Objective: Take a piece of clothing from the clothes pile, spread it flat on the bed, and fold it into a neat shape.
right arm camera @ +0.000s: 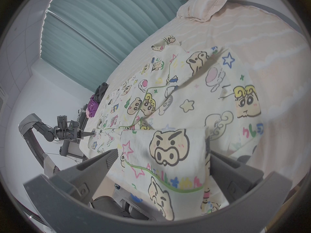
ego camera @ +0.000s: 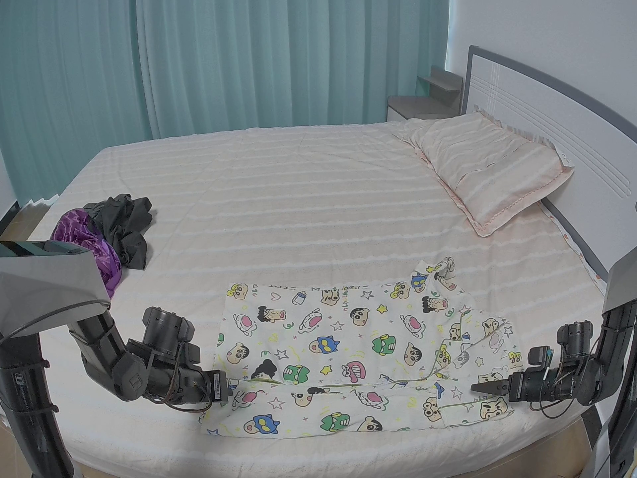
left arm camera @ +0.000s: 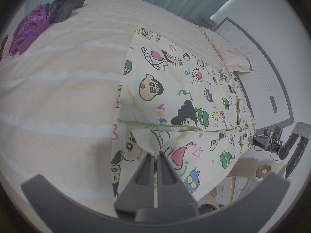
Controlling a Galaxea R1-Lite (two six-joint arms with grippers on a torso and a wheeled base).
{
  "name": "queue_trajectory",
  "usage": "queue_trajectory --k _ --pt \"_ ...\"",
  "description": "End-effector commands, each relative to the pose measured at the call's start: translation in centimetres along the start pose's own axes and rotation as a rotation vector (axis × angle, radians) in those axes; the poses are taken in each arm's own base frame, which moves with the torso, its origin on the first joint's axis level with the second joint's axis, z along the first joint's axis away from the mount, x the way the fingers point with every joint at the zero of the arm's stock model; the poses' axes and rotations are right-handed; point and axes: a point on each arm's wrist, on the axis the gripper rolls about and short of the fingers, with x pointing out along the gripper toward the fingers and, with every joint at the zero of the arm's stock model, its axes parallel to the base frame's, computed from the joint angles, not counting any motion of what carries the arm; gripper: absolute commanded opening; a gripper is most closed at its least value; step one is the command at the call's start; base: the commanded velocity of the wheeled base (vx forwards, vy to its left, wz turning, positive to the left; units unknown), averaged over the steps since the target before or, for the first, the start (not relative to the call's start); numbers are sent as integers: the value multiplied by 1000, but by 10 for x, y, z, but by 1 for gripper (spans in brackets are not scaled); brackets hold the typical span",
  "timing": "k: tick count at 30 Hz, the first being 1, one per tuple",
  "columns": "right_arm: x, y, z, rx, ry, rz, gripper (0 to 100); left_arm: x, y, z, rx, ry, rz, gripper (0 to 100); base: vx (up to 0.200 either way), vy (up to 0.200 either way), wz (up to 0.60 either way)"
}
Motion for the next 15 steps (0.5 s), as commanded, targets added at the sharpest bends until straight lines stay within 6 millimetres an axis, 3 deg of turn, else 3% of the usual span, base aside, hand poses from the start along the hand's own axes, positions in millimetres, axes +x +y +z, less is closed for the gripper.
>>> queue_trajectory --k 1,4,5,15 --pt "6 -4 -5 16 29 2 100 -1 0 0 0 -2 0 0 0 0 0" --pt "8 -4 -4 11 28 4 100 0 0 0 0 -1 0 0 0 0 0" --pt "8 -5 -4 12 27 4 0 0 0 0 0 -1 0 0 0 0 0" --pt "6 -4 2 -24 -39 9 0 -1 1 -1 -3 3 4 0 0 0 0"
